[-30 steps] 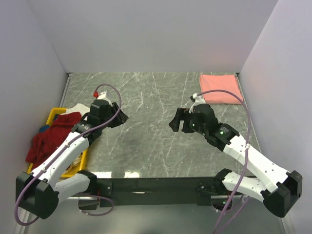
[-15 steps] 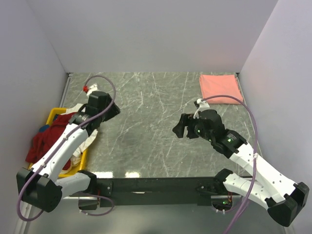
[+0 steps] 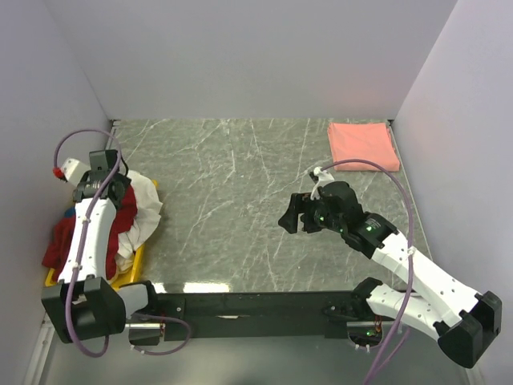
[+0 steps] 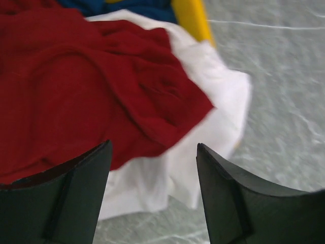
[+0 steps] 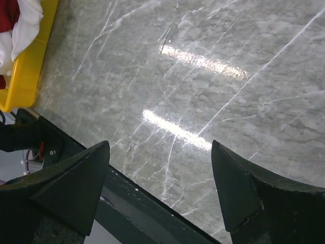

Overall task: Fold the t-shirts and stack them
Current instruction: Grab the tshirt from the pile, then move the tshirt to the center of the board, then flatten the tshirt out

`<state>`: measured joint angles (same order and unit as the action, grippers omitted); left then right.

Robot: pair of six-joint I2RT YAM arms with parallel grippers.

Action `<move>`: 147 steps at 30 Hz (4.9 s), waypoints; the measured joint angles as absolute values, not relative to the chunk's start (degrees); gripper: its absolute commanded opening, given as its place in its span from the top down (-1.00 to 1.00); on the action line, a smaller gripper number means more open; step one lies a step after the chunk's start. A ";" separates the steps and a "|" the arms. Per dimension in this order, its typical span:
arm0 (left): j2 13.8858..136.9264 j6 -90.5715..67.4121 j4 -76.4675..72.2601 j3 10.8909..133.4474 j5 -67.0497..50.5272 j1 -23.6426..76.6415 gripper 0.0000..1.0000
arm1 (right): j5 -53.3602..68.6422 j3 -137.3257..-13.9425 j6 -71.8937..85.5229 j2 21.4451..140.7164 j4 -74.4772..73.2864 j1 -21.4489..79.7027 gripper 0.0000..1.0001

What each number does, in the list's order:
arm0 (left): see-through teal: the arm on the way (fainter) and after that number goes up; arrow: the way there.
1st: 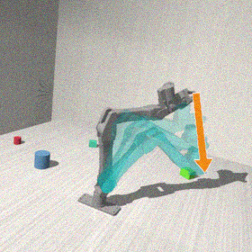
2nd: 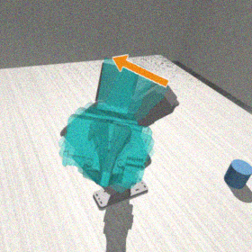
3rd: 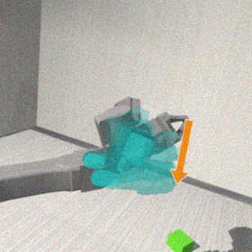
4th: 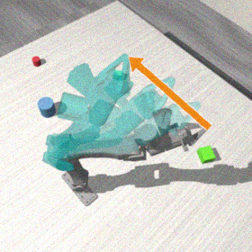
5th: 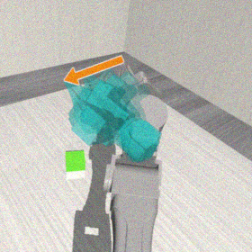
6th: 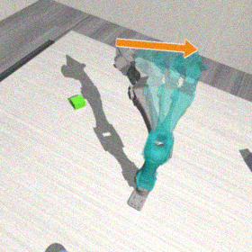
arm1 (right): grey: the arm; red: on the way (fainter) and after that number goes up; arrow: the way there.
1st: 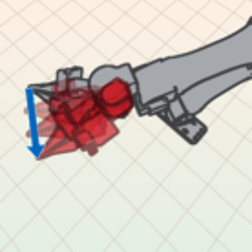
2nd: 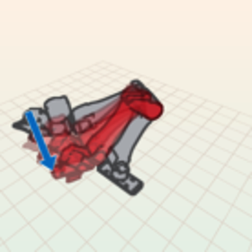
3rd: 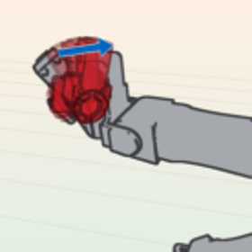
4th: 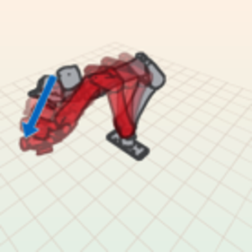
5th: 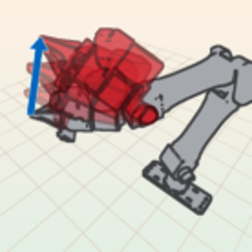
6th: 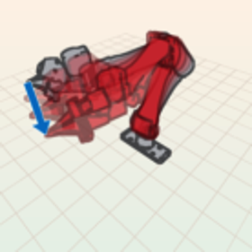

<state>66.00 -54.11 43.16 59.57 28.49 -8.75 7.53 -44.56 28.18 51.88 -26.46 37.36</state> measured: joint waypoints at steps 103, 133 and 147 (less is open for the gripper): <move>111.81 -43.42 23.59 95.22 -8.95 36.29 -0.04 | -6.15 -36.69 32.97 63.55 -17.08 17.58 -0.61; 94.54 -45.15 25.10 62.98 8.82 37.87 -0.04 | 7.51 -32.51 38.13 77.89 -4.38 5.21 -0.26; 101.41 -46.17 25.61 64.10 11.33 38.72 0.85 | 10.20 -32.40 38.89 78.28 -2.55 5.21 0.92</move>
<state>101.41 -46.17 25.61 64.10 11.33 38.72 10.20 -32.40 38.89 78.28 -2.55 5.21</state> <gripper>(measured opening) 0.161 0.133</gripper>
